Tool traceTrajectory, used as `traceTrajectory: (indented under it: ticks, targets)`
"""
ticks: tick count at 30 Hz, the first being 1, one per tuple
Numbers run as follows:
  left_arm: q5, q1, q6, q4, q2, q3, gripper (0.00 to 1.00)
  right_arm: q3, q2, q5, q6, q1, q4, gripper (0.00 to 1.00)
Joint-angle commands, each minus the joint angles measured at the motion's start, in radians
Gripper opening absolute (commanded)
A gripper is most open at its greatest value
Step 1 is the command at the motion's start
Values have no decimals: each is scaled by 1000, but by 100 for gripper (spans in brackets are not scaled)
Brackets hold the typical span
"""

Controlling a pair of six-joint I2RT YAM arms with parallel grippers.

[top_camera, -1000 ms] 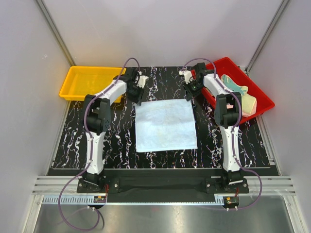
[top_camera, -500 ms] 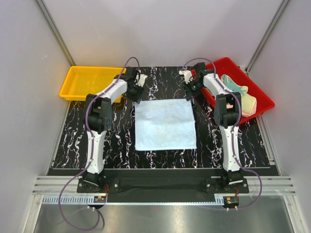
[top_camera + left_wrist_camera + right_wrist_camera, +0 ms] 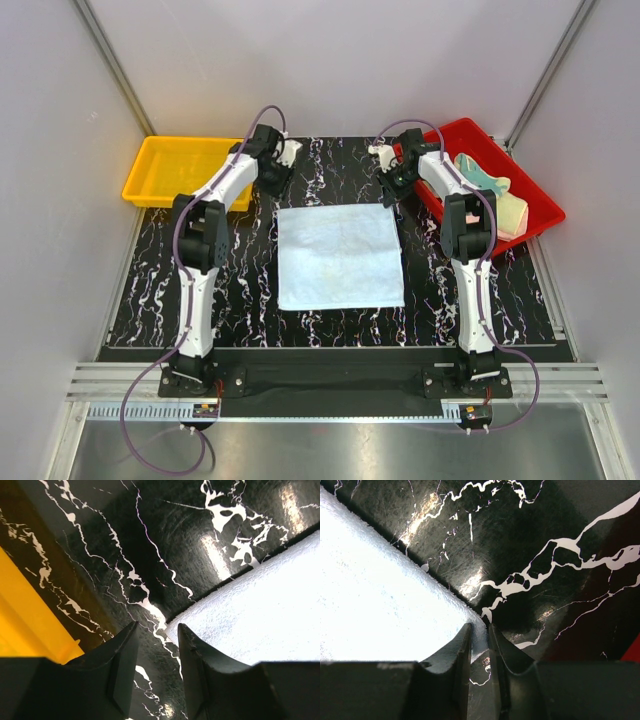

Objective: Fold and stack the towels
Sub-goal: Fold the towel

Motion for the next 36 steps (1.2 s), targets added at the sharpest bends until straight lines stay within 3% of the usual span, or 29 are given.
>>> traceTrajectory:
  ticks: [1, 14, 20, 24, 27, 31, 36]
  targets:
    - [15, 6, 26, -27, 37, 36, 40, 40, 10, 5, -17, -3, -14, 27]
    - [67, 6, 47, -82, 121, 87, 39, 75, 33, 8, -17, -3, -36, 28]
    - [47, 9, 54, -93, 129, 78, 34, 79, 35, 11, -15, -3, -39, 28]
    - [38, 8, 55, -91, 119, 63, 32, 108, 52, 16, -15, -4, -68, 33]
    - [37, 8, 57, -94, 119, 59, 24, 109, 57, 17, -18, -4, -71, 34]
    - [31, 8, 61, -94, 120, 72, 0, 103, 52, 27, -18, -6, -57, 27]
    - [-46, 6, 38, -63, 105, 116, 0, 123, 32, 51, 1, -4, -11, 4]
